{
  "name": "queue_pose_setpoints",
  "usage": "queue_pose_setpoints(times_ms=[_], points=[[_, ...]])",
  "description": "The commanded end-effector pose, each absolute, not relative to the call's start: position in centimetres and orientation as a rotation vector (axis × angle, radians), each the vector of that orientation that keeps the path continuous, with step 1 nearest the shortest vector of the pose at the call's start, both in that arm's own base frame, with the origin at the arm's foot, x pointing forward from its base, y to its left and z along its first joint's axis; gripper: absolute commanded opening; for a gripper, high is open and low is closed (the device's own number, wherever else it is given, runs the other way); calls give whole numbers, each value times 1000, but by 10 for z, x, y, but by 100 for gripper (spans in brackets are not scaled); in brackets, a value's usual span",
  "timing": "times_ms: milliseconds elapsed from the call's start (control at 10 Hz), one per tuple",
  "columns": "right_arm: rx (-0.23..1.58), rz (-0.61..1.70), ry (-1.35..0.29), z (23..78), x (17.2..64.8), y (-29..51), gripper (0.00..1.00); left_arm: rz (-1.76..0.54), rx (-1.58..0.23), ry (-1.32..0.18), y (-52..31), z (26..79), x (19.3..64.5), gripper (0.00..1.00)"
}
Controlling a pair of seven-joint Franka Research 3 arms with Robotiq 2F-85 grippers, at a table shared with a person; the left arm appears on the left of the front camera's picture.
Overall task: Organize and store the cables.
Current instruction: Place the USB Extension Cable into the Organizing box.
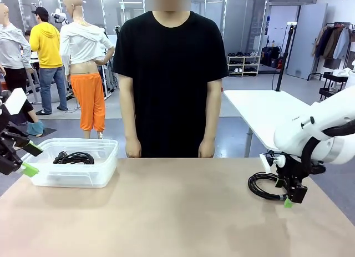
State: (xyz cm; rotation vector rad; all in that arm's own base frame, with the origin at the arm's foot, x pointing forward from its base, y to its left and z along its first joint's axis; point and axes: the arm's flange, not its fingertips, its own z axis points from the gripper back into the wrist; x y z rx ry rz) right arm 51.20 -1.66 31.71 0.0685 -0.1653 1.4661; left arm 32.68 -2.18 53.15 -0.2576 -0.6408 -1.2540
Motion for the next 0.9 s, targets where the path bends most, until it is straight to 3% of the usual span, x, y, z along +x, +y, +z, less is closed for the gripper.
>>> queue_pose_setpoints(times_ms=[0,200,300,400,500,600,800], points=[[67,1524,-156,307,526,-24,100,-1245,-257,-640,-23,532,327,85],[88,1523,-128,296,536,-29,100,-1245,-257,-640,-23,532,327,85],[101,1512,-135,294,540,-32,91,-1245,-257,-640,-23,532,327,85],[120,1514,-145,294,541,-33,42,-1245,-257,-640,-23,532,327,85],[138,1516,-149,294,542,-34,31,-1245,-257,-640,-23,532,327,85],[138,1517,-134,293,543,-35,0,-1245,-257,-640,-23,532,327,85],[135,1514,-127,295,546,-32,0,-1245,-257,-640,-23,532,327,85]])
